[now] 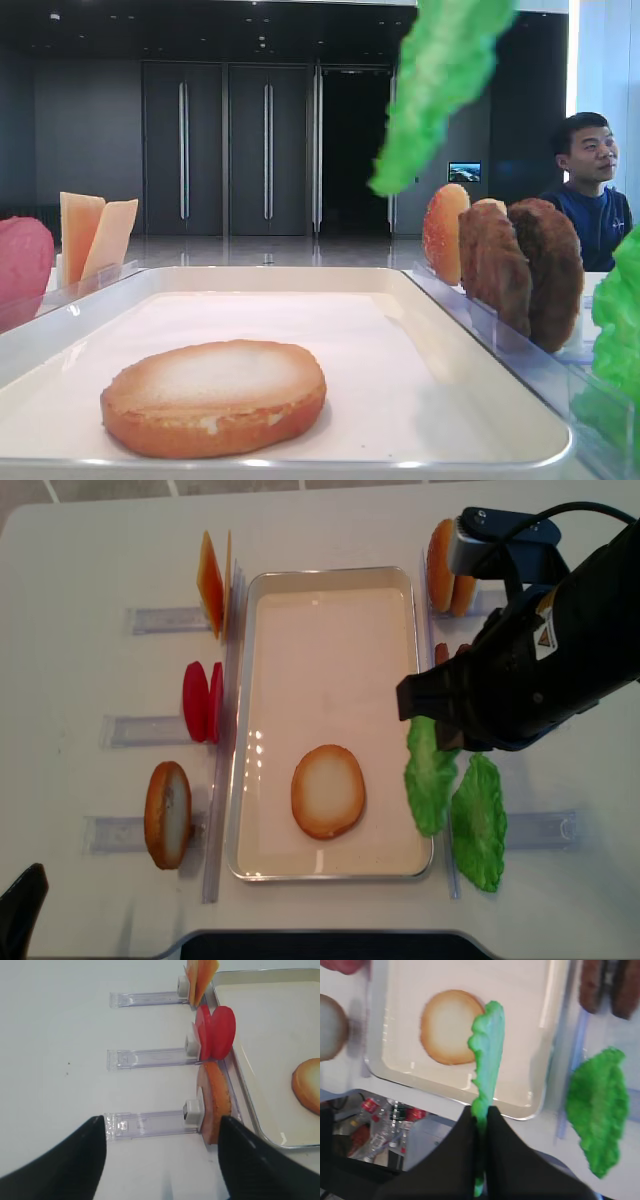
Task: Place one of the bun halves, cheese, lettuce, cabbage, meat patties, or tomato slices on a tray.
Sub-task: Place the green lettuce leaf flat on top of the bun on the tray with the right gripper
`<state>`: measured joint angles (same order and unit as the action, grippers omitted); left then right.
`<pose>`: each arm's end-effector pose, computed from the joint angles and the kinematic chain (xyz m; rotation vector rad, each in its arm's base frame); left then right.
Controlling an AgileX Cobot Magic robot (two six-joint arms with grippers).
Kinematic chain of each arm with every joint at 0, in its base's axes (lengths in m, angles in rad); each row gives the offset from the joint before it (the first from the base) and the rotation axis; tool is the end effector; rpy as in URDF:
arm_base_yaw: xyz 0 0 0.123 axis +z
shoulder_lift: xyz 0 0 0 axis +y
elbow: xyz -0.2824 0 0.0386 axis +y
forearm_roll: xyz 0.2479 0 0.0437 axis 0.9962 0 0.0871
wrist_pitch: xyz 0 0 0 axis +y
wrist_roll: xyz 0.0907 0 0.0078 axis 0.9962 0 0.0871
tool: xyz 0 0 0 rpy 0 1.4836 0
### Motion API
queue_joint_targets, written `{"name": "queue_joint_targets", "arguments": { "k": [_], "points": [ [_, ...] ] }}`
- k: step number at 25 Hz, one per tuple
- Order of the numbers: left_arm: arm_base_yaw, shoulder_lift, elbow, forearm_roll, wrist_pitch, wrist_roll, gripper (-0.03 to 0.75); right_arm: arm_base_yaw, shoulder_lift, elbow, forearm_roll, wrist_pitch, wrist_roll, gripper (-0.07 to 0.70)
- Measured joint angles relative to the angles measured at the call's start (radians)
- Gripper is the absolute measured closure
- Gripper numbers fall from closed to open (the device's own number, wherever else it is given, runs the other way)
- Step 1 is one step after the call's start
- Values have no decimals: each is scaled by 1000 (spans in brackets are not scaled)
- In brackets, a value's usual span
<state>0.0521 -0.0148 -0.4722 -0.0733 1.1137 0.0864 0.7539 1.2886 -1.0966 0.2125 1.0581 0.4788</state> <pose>-0.0061 -0.0063 0.2654 0.0413 2.1075 -0.0058 0.1681 0.1808 0.3187 -0.2993 2.8545 0.5858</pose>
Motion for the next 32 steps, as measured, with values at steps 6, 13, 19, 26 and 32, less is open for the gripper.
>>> {"name": "queue_joint_targets", "arguments": {
  "k": [6, 13, 19, 26, 32],
  "points": [
    [0, 0, 0, 0, 0, 0, 181, 73, 9, 0, 73, -185, 0, 604],
    [0, 0, 0, 0, 0, 0, 181, 106, 89, 4, 186, -317, -60, 604],
    [0, 0, 0, 0, 0, 0, 181, 107, 182, 4, 320, -385, -176, 604],
    [0, 0, 0, 0, 0, 0, 181, 107, 264, 5, 368, -429, -232, 604],
    [0, 0, 0, 0, 0, 0, 181, 107, 317, 7, 391, -454, -257, 604]
  ]
}}
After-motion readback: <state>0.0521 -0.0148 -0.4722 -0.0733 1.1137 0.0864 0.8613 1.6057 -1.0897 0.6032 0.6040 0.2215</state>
